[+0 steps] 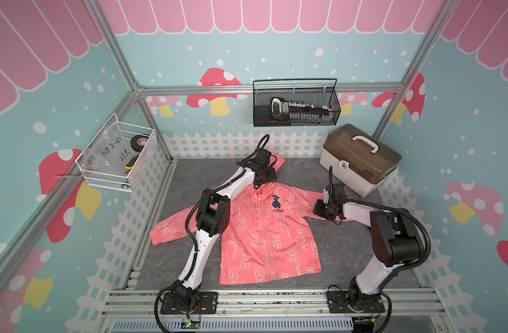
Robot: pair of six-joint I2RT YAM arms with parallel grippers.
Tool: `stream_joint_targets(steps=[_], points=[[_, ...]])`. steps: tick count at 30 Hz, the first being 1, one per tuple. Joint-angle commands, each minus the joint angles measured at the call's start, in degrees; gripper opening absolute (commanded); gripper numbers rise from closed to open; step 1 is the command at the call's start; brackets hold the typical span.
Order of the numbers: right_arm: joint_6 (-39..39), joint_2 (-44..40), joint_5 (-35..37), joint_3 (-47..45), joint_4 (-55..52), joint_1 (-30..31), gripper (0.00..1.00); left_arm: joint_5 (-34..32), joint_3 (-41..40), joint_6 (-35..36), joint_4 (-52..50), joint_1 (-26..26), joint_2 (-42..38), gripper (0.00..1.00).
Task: Unzip the jacket
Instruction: Flatten out the jacket at the center of the board.
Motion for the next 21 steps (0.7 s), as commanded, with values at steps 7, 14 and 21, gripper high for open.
stream_joint_targets(steps=[7, 14, 21], points=[[0.12, -8.43, 1.86, -5.79, -2.84, -0.13, 0.02, -17.68, 18.3, 4.98, -5.07, -0.32, 10.83, 0.67], [-0.09, -9.49, 2.41, -6.89, -3.46, -0.06, 0.02, -18.89, 22.12, 9.68, -4.24, 0.13, 13.57, 0.62], [-0.17, -10.42, 1.98, -7.38, -3.34, -0.11, 0.04, -13.21, 21.08, 19.94, 1.0, -1.81, 12.96, 0.65]])
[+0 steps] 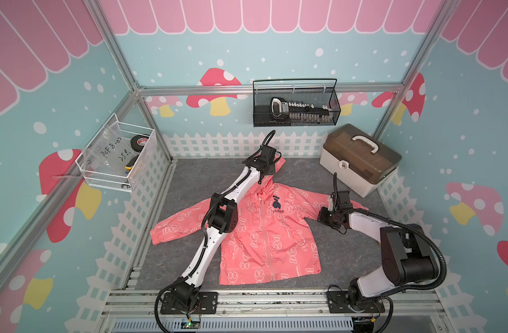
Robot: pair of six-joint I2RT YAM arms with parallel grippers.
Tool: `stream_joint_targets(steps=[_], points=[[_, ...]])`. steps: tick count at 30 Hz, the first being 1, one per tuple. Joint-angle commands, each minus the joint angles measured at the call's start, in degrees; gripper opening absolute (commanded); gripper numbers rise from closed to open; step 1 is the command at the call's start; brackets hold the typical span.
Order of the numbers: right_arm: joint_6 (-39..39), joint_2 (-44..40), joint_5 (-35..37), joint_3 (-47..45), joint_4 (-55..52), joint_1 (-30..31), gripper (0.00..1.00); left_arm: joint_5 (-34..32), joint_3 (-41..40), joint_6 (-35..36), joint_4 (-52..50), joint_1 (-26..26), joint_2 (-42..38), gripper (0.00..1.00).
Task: Unzip the jacket
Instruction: Flatten out the jacket at the center of the board.
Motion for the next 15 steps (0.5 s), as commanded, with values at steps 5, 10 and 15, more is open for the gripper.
stream_joint_targets(steps=[5, 10, 15], points=[[-0.43, -3.35, -0.64, -1.26, -0.65, -0.15, 0.11, -2.9, 0.36, 11.12, 2.75, -3.32, 2.31, 0.72], [0.23, -5.7, -1.49, -2.48, -0.77, -0.13, 0.15, -6.51, 1.43, 9.92, 0.27, -3.19, 2.78, 0.72], [2.65, -10.32, 1.05, -5.63, -1.65, -1.07, 0.08, -7.69, 1.04, 6.92, -6.39, -2.21, 2.25, 0.71]])
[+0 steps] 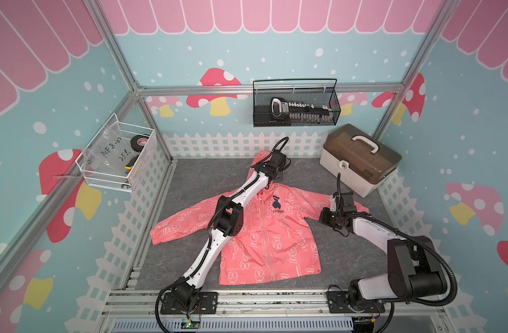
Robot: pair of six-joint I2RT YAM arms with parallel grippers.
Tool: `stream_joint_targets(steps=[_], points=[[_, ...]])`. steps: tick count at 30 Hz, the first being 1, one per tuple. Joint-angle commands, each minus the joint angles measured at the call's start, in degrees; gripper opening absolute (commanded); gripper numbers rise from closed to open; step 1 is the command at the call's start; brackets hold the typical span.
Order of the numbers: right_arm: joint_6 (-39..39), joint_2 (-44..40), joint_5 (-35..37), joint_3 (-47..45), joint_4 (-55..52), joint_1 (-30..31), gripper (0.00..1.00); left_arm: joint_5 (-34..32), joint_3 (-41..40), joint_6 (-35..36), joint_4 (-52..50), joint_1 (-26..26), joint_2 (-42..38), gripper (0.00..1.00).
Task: Unzip the jacket
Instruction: Flatten out the jacket at the center of the board.
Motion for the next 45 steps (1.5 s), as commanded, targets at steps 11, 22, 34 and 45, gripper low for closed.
stream_joint_targets(steps=[11, 22, 34, 45], points=[[-1.45, 2.39, -5.89, 4.85, 2.71, -3.53, 0.02, 7.32, -11.05, -3.02, -2.28, 1.68, -9.39, 0.71], [15.89, 23.72, -2.62, 9.62, 16.42, -3.56, 0.0, 9.56, -29.16, -8.44, 4.19, 1.4, -21.24, 0.71], [30.29, 3.15, 15.13, -8.12, 18.2, -3.36, 0.0, 15.03, -71.79, -18.43, 20.51, 4.64, -43.8, 0.71], [19.38, -10.83, 11.71, -15.82, 12.24, -7.66, 0.0, 20.7, -95.15, -27.56, 30.5, 3.43, -52.77, 0.63]])
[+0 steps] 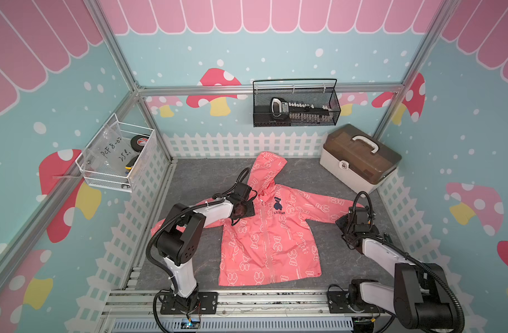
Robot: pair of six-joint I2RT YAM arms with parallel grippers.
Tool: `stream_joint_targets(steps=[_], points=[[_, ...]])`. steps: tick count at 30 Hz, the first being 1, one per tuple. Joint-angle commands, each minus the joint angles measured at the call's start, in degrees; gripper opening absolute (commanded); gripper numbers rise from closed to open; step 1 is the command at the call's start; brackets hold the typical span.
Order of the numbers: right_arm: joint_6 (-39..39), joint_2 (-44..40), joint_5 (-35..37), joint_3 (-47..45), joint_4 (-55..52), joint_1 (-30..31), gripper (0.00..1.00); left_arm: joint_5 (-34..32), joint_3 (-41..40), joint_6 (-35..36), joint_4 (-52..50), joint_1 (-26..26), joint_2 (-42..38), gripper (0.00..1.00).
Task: Unzip the jacket
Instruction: Flatten out the jacket at the center of the board.
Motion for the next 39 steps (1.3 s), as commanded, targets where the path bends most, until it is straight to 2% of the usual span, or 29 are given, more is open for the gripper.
stream_joint_targets(steps=[1, 3, 5, 6, 8, 9, 10, 12, 15, 20, 23, 25, 27, 29, 31, 34, 39], points=[[-9.76, 0.76, -9.96, 1.97, -0.13, -0.2, 0.03, 3.49, -5.32, -4.99, 3.56, -1.82, -0.67, 0.63], [-18.15, 3.59, -19.73, 6.39, 0.82, -0.03, 0.12, 2.83, -6.9, -5.31, 3.86, -3.02, -1.47, 0.63], [-25.0, 7.04, -26.6, 13.26, -4.17, 1.26, 0.26, 2.37, -8.06, -5.49, 4.62, -3.98, -2.24, 0.63], [-28.71, 8.71, -28.13, 16.65, -6.77, 2.86, 0.35, 2.15, -8.54, -5.41, 4.81, -4.19, -2.7, 0.63], [-35.65, 11.68, -26.42, 23.34, -12.19, 7.75, 0.56, 1.96, -8.88, -5.34, 4.82, -4.24, -3.41, 0.63], [-38.63, 13.23, -24.34, 26.58, -15.25, 10.26, 0.61, 1.74, -8.96, -5.15, 4.75, -4.24, -3.65, 0.63], [-41.01, 15.31, -21.02, 30.07, -17.97, 12.88, 0.64, 1.54, -9.13, -5.0, 4.65, -4.26, -3.97, 0.63], [-43.46, 19.79, -19.16, 35.42, -20.59, 15.93, 0.68, 1.03, -9.48, -4.84, 4.44, -4.24, -4.69, 0.63], [-45.69, 28.93, -18.19, 44.62, -26.74, 17.98, 0.7, 0.49, -10.4, -4.79, 4.49, -4.1, -5.34, 0.63], [-50.34, 45.17, -11.37, 60.41, -41.54, 21.12, 0.77, 0.64, -11.08, -4.62, 4.47, -3.81, -5.39, 0.63], [-51.03, 48.54, -8.47, 62.15, -42.64, 22.11, 0.75, 0.81, -11.05, -4.37, 4.47, -3.69, -5.59, 0.63], [-50.76, 49.26, -7.82, 61.84, -42.75, 22.24, 0.69, 0.74, -11.12, -4.19, 4.38, -3.63, -5.61, 0.63], [-50.64, 49.95, -7.23, 61.66, -43.78, 22.41, 0.56, 0.95, -11.16, -4.18, 4.28, -3.39, -5.71, 0.62], [-49.78, 49.66, -6.66, 60.13, -43.9, 22.68, 0.29, 1.25, -11.16, -4.17, 3.85, -3.22, -5.72, 0.62], [-47.68, 47.34, -8.79, 56.39, -41.29, 22.68, 0.11, 1.81, -11.54, -3.83, 3.73, -3.09, -5.73, 0.62], [-43.38, 41.63, -10.88, 46.71, -36.51, 22.82, 0.03, 2.09, -13.27, -4.41, 3.77, -3.01, -6.47, 0.58], [-39.41, 31.72, -10.66, 33.96, -32.67, 23.3, 0.01, 3.13, -17.27, -5.62, 3.6, -2.92, -8.78, 0.49]])
